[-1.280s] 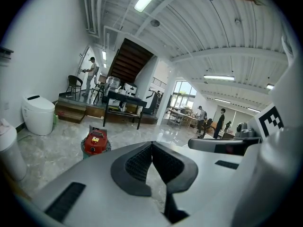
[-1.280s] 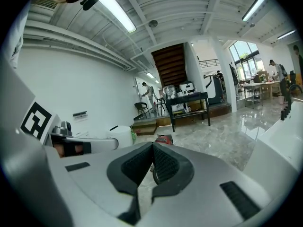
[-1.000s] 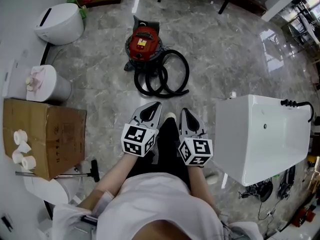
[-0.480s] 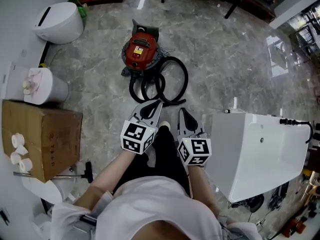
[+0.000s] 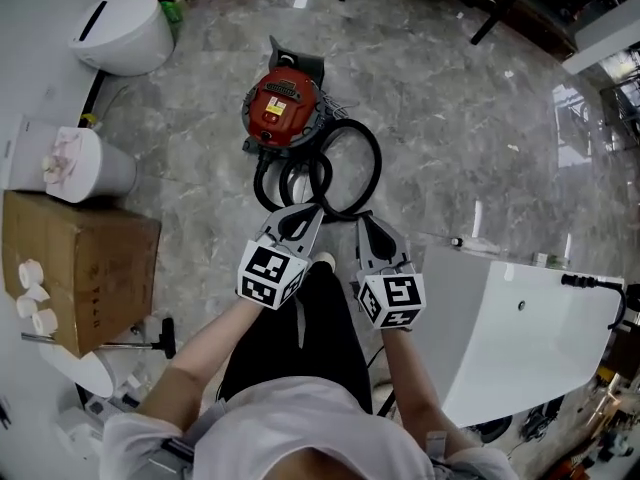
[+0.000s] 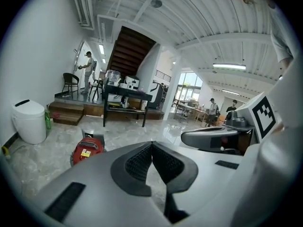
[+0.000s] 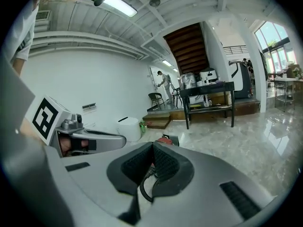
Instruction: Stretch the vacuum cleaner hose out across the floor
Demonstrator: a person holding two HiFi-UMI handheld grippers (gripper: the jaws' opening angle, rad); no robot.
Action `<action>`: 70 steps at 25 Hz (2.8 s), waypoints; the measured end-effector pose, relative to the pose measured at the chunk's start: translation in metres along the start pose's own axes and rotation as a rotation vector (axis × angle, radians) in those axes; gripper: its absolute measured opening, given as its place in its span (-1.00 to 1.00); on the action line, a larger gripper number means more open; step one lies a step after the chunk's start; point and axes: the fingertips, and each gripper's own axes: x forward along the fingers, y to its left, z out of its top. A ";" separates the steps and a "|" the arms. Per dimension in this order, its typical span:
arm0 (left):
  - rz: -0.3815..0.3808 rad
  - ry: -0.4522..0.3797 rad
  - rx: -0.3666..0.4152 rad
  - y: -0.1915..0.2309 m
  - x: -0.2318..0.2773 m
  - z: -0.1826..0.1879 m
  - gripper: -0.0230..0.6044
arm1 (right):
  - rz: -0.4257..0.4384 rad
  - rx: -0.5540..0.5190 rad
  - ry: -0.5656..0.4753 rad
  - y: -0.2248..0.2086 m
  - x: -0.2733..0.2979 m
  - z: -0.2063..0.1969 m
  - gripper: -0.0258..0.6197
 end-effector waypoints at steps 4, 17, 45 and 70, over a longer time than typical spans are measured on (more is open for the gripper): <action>-0.002 0.016 -0.022 0.017 0.024 -0.004 -0.90 | 0.016 0.013 0.017 -0.016 0.025 -0.011 -0.90; -0.036 0.067 0.001 0.079 0.107 -0.085 -0.90 | -0.027 0.067 0.003 -0.068 0.107 -0.093 -0.90; 0.000 0.100 -0.161 0.221 0.294 -0.413 -0.90 | 0.138 0.010 0.150 -0.151 0.300 -0.431 -0.89; -0.192 0.060 -0.315 0.253 0.354 -0.479 0.19 | 0.486 -0.129 0.434 -0.104 0.429 -0.573 -0.25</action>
